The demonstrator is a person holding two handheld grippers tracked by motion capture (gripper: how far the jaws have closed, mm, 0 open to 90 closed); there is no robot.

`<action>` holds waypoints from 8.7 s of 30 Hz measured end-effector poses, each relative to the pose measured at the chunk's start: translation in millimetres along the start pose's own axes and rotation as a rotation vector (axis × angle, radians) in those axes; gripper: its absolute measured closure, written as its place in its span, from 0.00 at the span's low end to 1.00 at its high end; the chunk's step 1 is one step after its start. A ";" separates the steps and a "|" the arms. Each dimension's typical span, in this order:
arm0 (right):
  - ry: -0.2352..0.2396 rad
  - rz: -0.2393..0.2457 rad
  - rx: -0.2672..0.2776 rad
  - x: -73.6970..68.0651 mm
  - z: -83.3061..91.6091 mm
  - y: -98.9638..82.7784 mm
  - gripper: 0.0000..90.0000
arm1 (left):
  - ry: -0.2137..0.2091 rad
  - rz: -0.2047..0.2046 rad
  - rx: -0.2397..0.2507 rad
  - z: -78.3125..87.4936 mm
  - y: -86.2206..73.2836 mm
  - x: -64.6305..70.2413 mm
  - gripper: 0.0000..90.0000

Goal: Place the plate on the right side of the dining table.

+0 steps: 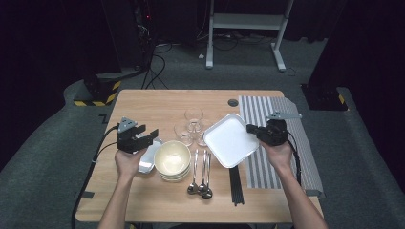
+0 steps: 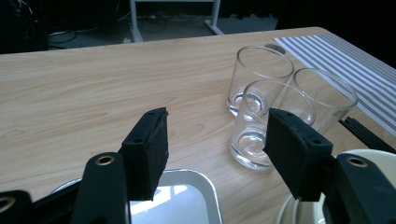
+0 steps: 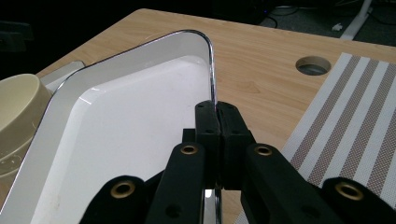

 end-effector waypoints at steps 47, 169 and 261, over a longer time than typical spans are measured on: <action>-0.083 -0.066 0.010 33.4 14.3 -18.4 0.98 | 0.109 0.082 0.000 23.2 -41.0 -26.4 0.38; -0.329 -0.322 -0.035 124.2 33.3 -114.1 0.98 | 0.252 0.175 -0.001 66.8 -139.6 -51.2 0.17; -0.611 -0.241 -0.137 150.0 30.0 -142.0 0.91 | 0.270 0.173 -0.129 68.8 -154.9 -43.8 0.17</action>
Point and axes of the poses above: each handheld gripper's, and its own axes: z roughly backward along the jaws, y roughly out of its top, x roughly to its right, the point moved 9 cm from there along -z, roughly forward along the jaws, and after that the axes turned 10 degrees about -y, right-handed, at the moved point
